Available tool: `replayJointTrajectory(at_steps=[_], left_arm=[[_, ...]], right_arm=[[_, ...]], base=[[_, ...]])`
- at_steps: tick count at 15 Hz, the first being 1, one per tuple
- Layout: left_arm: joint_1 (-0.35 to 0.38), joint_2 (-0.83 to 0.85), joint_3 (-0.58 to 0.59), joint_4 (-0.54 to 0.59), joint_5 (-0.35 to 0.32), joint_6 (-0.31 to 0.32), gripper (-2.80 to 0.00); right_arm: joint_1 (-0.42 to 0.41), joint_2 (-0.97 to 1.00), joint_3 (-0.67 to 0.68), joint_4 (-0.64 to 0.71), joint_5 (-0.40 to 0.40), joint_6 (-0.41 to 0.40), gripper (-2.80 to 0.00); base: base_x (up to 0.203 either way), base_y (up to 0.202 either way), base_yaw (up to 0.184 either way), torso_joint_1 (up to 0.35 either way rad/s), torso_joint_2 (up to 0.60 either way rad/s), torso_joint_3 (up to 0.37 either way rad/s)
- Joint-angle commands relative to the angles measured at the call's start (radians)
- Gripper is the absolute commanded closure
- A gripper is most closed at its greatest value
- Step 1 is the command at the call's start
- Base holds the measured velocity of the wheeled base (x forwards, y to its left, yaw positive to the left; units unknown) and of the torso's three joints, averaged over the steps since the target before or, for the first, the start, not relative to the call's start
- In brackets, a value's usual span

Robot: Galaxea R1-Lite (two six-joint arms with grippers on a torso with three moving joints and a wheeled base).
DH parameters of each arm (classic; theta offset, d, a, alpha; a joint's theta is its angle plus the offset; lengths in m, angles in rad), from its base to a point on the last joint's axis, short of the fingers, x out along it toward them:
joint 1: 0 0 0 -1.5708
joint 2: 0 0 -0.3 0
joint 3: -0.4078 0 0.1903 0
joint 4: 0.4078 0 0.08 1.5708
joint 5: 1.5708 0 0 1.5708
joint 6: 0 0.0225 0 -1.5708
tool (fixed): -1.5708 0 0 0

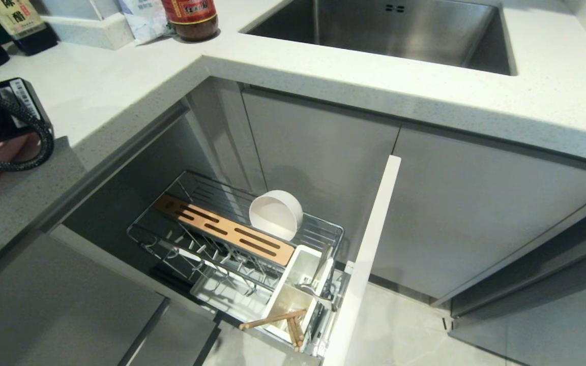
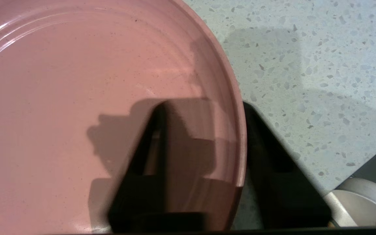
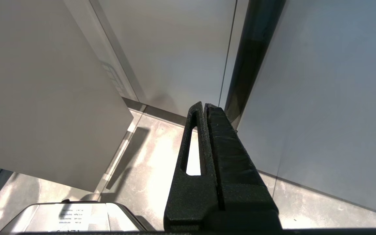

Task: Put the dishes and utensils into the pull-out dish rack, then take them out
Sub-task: Pick up the plate and place it in the cupboard

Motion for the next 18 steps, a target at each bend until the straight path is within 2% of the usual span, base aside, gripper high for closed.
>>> replayJointTrajectory(at_steps=[1, 9, 13, 18], left_arm=[[-0.001, 0.001, 0.0, 0.005, 0.004, -0.002, 0.0], [-0.006, -0.031, -0.006, 0.008, 0.008, 0.007, 0.0], [-0.046, -0.094, -0.032, -0.015, 0.018, 0.0, 0.0], [-0.078, -0.136, -0.045, -0.303, 0.074, 0.005, 0.0]], right_arm=[[0.0, 0.0, 0.0, -0.001, 0.0, 0.0, 0.0], [0.0, 0.0, 0.0, -0.001, 0.0, 0.0, 0.0], [0.0, 0.0, 0.0, -0.001, 0.0, 0.0, 0.0], [0.0, 0.0, 0.0, -0.001, 0.0, 0.001, 0.0]], base=[[0.0, 0.0, 0.0, 0.0, 0.0, 0.0], [0.0, 0.0, 0.0, 0.0, 0.0, 0.0], [0.0, 0.0, 0.0, 0.0, 0.0, 0.0], [0.0, 0.0, 0.0, 0.0, 0.0, 0.0]])
